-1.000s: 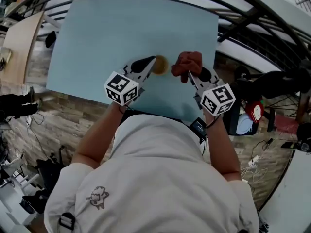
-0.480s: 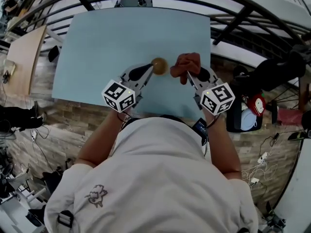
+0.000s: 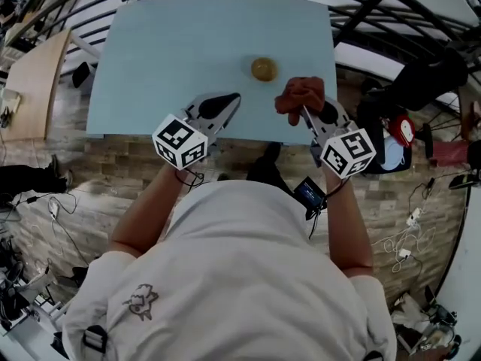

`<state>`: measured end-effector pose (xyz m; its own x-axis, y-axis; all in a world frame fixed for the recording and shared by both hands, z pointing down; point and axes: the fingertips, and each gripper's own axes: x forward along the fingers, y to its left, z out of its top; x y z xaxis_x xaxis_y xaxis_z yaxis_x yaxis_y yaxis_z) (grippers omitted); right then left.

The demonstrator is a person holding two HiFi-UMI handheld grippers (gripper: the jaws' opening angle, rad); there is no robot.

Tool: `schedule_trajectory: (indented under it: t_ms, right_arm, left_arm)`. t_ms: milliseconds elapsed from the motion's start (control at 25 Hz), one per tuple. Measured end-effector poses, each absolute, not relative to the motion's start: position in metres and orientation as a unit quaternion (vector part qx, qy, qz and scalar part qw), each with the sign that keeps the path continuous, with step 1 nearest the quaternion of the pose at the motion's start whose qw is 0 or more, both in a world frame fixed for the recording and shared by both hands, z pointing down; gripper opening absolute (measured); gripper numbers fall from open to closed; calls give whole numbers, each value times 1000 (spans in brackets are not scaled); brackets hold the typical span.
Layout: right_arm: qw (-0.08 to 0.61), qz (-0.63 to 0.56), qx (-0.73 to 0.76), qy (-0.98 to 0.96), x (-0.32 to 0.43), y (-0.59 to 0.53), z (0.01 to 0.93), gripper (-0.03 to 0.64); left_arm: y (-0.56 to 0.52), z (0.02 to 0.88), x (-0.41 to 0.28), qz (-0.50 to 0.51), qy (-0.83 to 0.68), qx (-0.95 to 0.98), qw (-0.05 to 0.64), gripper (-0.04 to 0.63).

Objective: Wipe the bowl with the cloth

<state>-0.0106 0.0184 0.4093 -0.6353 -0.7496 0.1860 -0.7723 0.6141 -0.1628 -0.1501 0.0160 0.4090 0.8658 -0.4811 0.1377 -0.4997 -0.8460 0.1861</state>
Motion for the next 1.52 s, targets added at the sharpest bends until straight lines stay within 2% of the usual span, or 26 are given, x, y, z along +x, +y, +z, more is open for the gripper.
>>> schedule_trajectory:
  t_ms: [200, 520, 1520]
  right_arm:
    - [53, 117, 438, -890, -50, 83, 412, 63]
    - [53, 103, 447, -887, -59, 157, 401, 61]
    - [69, 96, 363, -924, -3, 280, 419, 61]
  left_arm:
    - [67, 403, -181, 42, -230, 965, 116, 14]
    - [121, 380, -173, 22, -204, 972, 119, 14]
    - [249, 395, -100, 34, -271, 955, 113, 14]
